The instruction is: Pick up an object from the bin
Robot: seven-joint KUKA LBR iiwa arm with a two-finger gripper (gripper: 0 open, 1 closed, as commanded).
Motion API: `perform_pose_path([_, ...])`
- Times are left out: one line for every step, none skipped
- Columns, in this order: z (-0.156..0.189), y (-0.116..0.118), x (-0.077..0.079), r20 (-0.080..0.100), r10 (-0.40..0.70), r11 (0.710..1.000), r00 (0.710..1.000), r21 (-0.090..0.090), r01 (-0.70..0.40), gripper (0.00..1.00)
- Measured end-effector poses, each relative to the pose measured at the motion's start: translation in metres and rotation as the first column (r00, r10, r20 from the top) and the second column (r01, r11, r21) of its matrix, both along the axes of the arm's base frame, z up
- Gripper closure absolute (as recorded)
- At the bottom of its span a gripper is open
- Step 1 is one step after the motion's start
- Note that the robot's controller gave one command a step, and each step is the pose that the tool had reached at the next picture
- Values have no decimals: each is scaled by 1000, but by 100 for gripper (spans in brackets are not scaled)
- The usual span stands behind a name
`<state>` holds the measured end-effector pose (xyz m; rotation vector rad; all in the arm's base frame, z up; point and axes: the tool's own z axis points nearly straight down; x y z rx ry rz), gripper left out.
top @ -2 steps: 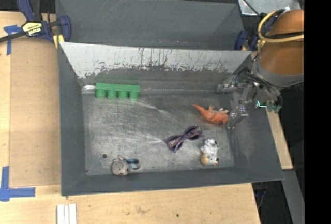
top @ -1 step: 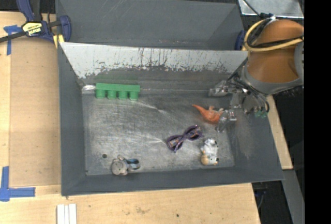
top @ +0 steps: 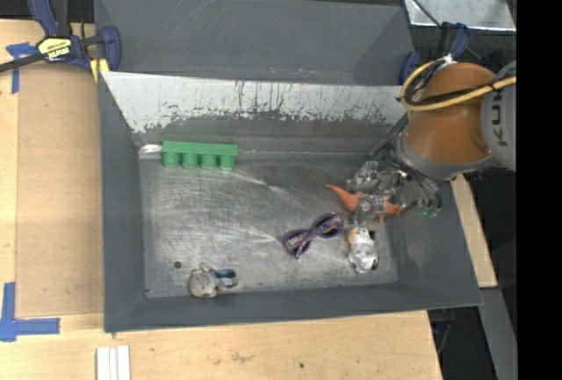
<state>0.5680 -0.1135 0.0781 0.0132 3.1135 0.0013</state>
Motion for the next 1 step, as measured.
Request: perform_pose_path([0, 0, 0, 0, 0, 1000, 1000, 0, 0, 100])
